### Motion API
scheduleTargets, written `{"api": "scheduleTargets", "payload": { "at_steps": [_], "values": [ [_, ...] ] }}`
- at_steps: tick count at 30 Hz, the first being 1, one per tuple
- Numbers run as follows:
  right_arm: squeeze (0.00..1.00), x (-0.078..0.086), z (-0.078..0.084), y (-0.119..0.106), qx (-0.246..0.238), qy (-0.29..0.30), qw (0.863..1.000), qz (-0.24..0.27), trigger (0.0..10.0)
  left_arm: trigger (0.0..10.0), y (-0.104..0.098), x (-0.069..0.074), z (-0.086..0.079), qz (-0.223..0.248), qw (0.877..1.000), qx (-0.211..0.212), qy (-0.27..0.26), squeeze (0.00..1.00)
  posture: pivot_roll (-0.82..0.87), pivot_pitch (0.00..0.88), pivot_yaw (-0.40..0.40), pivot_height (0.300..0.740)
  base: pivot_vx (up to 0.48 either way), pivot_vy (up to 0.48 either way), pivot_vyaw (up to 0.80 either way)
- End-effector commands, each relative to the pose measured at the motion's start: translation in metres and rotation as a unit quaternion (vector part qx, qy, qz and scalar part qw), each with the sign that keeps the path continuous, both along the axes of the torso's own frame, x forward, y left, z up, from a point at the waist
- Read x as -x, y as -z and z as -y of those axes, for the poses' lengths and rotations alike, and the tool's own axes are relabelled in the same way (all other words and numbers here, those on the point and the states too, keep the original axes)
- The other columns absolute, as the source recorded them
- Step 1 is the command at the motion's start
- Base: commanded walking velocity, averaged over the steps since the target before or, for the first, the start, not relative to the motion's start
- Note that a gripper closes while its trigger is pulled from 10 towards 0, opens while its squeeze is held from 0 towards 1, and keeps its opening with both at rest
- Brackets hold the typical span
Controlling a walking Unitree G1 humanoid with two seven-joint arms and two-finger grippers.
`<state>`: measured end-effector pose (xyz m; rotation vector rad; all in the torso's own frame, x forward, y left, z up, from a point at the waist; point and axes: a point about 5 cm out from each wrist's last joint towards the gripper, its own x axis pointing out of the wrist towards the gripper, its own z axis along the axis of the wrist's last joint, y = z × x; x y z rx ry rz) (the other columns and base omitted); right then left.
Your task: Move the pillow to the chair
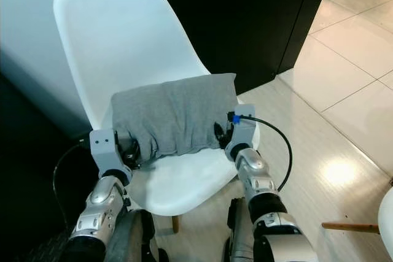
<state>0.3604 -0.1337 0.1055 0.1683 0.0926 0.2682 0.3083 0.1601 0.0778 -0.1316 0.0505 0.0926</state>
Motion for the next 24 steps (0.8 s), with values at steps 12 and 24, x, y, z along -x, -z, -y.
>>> {"api": "scheduleTargets", "payload": {
  "at_steps": [12, 24],
  "values": [
    [1.00, 0.007, 0.029, 0.001, -0.013, 0.067, 0.997, 0.023, 10.0, 10.0, 0.020, 0.031, -0.041, -0.053, 0.991, -0.076, -0.097, 1.00, 0.00, 0.215, 0.023, 0.590, 0.000, 0.000, 0.00],
    [0.00, 0.014, 0.078, 0.002, 0.029, 0.212, 0.977, 0.024, 10.0, 10.0, -0.005, 0.026, -0.037, -0.003, 0.991, -0.105, -0.087, 0.00, -0.01, 0.176, 0.036, 0.590, 0.000, 0.000, 0.00]
  ]
}}
